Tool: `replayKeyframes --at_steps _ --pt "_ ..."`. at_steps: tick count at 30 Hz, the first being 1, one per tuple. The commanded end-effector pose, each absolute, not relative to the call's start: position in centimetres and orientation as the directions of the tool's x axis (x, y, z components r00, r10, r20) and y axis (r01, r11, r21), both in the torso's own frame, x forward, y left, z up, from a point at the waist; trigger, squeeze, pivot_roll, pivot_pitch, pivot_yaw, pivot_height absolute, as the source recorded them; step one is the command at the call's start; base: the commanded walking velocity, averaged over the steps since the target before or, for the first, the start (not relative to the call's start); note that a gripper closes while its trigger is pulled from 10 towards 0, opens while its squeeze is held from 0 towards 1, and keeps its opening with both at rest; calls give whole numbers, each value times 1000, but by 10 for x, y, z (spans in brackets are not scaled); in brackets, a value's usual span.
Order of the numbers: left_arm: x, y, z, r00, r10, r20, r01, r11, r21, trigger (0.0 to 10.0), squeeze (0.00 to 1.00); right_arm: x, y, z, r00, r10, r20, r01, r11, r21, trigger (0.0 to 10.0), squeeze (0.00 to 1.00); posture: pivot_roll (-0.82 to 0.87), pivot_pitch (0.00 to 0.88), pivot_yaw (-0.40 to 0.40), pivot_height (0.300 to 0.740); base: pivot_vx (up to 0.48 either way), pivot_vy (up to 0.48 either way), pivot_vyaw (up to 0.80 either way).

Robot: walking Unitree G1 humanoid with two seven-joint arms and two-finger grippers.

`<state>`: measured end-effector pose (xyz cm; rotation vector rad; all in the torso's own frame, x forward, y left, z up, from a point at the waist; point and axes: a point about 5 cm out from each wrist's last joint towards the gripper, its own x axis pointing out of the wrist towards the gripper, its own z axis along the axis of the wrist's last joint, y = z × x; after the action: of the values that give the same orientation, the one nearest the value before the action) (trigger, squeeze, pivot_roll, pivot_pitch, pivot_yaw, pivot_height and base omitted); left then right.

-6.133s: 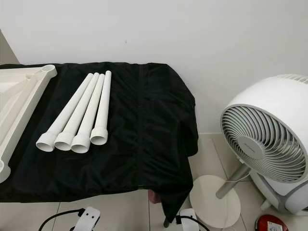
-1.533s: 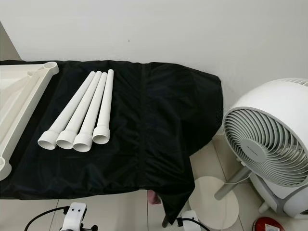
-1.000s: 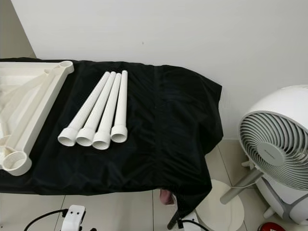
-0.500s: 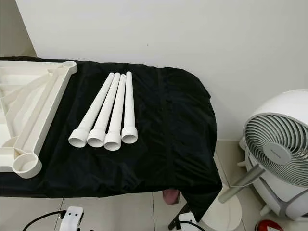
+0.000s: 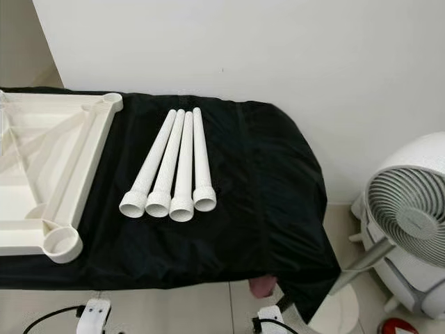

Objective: Building children table

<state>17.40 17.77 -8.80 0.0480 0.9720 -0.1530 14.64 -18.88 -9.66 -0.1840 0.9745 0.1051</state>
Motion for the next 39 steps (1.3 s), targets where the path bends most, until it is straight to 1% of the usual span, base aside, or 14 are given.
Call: replayKeyframes --at_steps 1,17,20,39 --pt "165 183 -92 528 -92 -844 151 988 -13 10000 0 135 -186 -102 510 13 -860 -183 979 -94 10000 0 -13 0 -8 740 0 247 0" --pt "165 182 -92 527 -94 -844 148 989 -18 10000 0 134 -185 -102 505 16 -863 -190 977 -92 10000 0 -14 0 -13 740 0 247 0" --pt "165 182 -92 527 -95 -844 149 989 -18 10000 0 134 -184 -103 504 17 -863 -191 977 -92 10000 0 -14 0 -13 740 0 0 0" --pt "167 180 -91 532 -97 -841 147 989 -21 10000 0 136 -182 -102 510 19 -860 -189 978 -90 10000 0 -18 0 -13 740 0 286 0"
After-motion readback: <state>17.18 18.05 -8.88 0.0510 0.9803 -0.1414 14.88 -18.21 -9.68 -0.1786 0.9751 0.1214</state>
